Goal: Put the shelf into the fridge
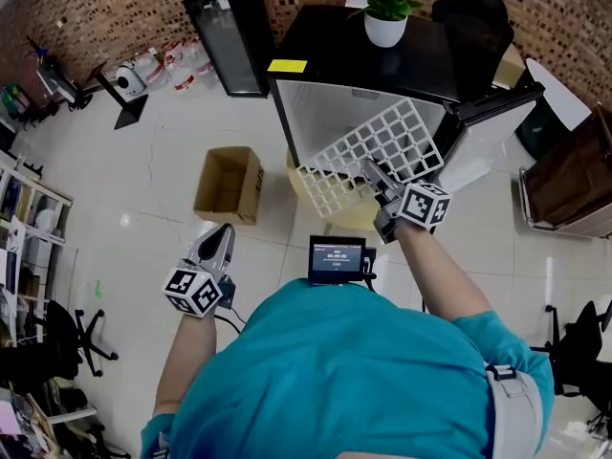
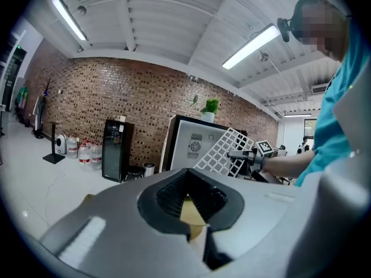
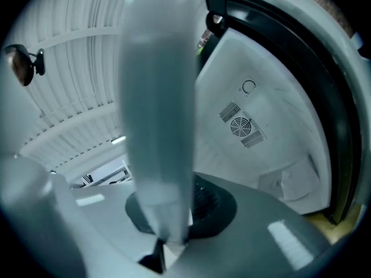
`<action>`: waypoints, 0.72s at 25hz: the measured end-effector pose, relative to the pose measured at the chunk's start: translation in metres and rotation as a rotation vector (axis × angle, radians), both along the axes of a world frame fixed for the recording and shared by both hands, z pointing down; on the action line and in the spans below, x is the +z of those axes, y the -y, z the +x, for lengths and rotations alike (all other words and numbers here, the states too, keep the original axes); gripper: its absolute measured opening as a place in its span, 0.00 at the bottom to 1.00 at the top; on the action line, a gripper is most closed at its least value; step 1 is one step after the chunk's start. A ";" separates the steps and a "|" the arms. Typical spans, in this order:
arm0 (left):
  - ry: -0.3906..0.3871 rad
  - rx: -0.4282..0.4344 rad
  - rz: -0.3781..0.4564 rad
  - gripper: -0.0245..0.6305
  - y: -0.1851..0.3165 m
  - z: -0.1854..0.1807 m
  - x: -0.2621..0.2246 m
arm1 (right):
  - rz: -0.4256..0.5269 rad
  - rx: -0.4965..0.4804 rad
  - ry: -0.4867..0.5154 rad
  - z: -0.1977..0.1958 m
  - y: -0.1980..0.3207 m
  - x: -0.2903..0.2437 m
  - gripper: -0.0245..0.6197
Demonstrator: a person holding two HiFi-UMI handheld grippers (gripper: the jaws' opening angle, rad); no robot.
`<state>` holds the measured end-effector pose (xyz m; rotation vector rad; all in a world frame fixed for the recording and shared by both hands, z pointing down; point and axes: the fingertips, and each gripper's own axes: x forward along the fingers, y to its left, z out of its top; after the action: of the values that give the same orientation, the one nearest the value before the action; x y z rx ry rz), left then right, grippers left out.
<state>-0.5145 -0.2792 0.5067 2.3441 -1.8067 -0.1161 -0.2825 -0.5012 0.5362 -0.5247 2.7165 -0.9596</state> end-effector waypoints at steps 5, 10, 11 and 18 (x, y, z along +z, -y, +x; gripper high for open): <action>0.000 0.066 -0.010 0.04 0.026 0.001 0.006 | -0.103 0.030 0.091 0.004 0.004 0.010 0.08; -0.008 0.172 -0.007 0.04 0.059 -0.011 0.013 | -0.185 0.101 0.184 -0.001 0.022 0.019 0.08; -0.002 0.196 -0.004 0.04 0.061 -0.013 0.012 | -0.188 0.115 0.195 -0.003 0.022 0.018 0.08; 0.008 0.318 -0.009 0.04 0.082 -0.013 0.006 | -0.473 0.336 0.271 0.023 0.018 0.050 0.08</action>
<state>-0.5280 -0.3609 0.5131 2.5900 -1.4097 -0.0542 -0.2593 -0.5191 0.5864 -0.8303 2.0732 -1.4527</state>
